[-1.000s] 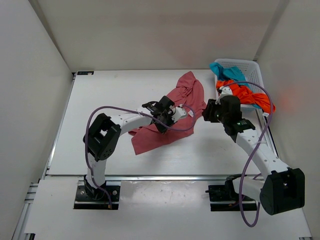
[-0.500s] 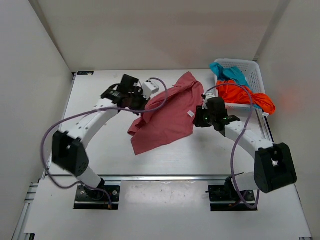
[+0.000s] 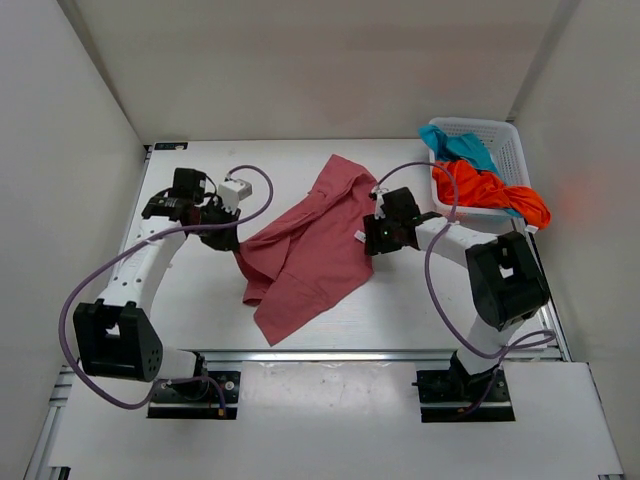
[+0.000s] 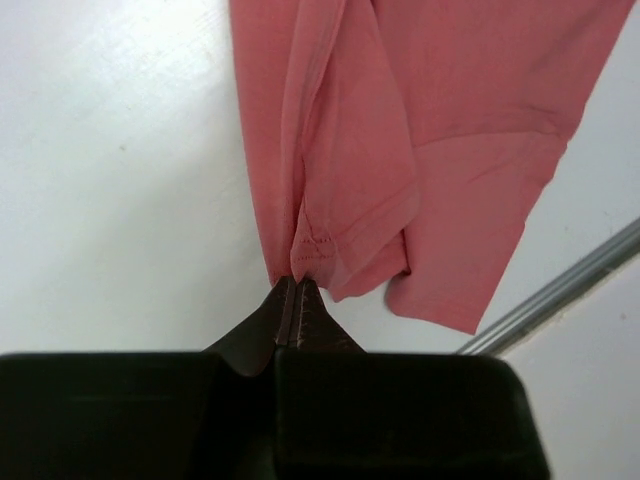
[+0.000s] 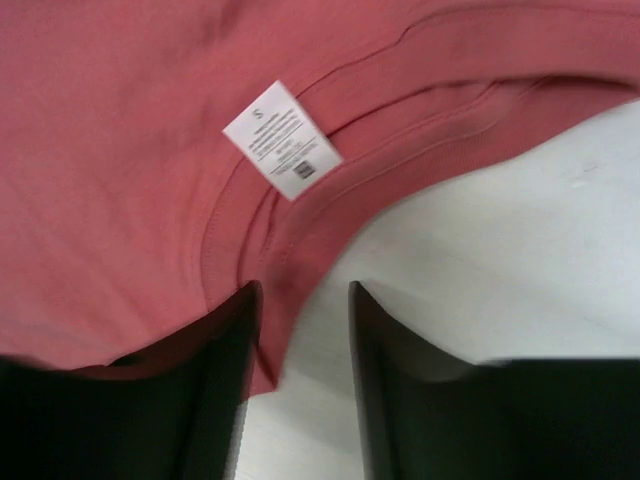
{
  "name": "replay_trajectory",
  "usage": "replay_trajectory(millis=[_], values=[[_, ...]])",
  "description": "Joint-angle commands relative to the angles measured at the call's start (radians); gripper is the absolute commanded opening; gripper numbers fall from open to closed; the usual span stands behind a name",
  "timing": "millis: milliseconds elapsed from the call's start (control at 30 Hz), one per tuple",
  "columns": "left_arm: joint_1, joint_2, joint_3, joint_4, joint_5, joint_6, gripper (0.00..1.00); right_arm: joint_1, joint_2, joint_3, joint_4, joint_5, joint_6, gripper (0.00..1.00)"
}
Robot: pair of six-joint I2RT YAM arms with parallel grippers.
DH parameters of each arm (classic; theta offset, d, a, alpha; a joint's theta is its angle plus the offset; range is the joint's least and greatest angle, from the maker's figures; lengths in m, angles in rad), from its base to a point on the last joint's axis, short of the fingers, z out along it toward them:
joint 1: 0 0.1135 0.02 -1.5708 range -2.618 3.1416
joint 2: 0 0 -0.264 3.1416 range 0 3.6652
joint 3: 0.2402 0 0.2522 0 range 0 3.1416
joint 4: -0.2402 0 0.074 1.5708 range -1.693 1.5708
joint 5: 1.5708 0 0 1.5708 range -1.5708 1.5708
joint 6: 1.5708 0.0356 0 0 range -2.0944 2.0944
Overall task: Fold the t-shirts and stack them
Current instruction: Flatten out the tshirt
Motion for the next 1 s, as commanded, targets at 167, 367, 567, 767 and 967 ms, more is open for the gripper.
replay_trajectory(millis=[167,367,567,767,967], values=[[0.033,-0.054,-0.051,0.018,0.070,-0.007,0.00,0.080,0.088,0.105,-0.102,0.016,-0.022,0.77],[0.036,-0.050,-0.030,0.033,0.069,-0.016,0.00,0.102,0.159,0.152,-0.134,-0.006,-0.028,0.31],[0.064,-0.045,-0.019,0.030,0.055,0.011,0.00,0.045,0.073,0.139,-0.245,-0.232,-0.082,0.00],[0.193,-0.043,0.012,0.053,0.050,0.017,0.00,0.042,-0.335,-0.103,-0.420,-0.250,-0.131,0.00],[0.208,0.028,0.105,0.191,-0.040,-0.036,0.00,-0.095,-0.562,-0.259,-0.344,-0.283,-0.079,0.00]])
